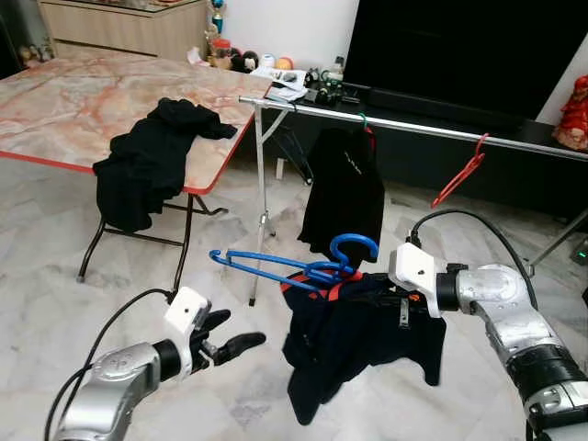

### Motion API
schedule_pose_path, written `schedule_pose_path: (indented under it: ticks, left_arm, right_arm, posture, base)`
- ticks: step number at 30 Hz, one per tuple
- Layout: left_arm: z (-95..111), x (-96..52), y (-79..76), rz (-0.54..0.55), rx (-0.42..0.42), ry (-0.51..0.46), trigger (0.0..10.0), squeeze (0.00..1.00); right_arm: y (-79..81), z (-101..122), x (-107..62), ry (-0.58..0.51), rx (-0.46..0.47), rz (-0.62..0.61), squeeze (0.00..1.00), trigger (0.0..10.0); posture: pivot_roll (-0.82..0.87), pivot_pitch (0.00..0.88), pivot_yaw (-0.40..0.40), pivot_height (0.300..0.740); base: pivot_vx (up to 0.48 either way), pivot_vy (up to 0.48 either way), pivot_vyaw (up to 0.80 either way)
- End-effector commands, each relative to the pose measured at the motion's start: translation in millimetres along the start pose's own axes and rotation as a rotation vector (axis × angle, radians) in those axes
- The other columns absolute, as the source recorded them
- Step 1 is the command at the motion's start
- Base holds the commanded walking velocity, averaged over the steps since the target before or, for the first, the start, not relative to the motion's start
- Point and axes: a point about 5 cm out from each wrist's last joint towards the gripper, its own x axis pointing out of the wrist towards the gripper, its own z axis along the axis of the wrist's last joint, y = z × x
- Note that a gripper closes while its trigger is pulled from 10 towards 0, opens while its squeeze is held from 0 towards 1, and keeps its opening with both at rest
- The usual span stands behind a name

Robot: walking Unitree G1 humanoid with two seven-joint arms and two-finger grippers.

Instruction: Hang hanger

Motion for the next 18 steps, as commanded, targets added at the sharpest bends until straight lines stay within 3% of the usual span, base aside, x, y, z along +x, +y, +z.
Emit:
schedule_pose_path:
  ticks: [1,18]
  left_arm:
    - [0,5.6,2.6,0.030,-0.006,-0.019,10.0,0.00]
    - [-1,31.3,-1.4,0.040,-0.109,-0.134,10.0,0.00]
  right_arm:
    - [-7.3,19,-6.2,-0.065,-0.045,-0.010,0.00,0.0]
    - [-0.4,42,1.0,-0.133,-0.085,0.082,0.00,0.0]
  posture:
    - [0.09,0.002,-0.126,0.740]
    - [0.08,0.000,-0.141,0.740]
  base:
    - [0.000,0.000,0.00]
    - [0.000,0.000,0.00]
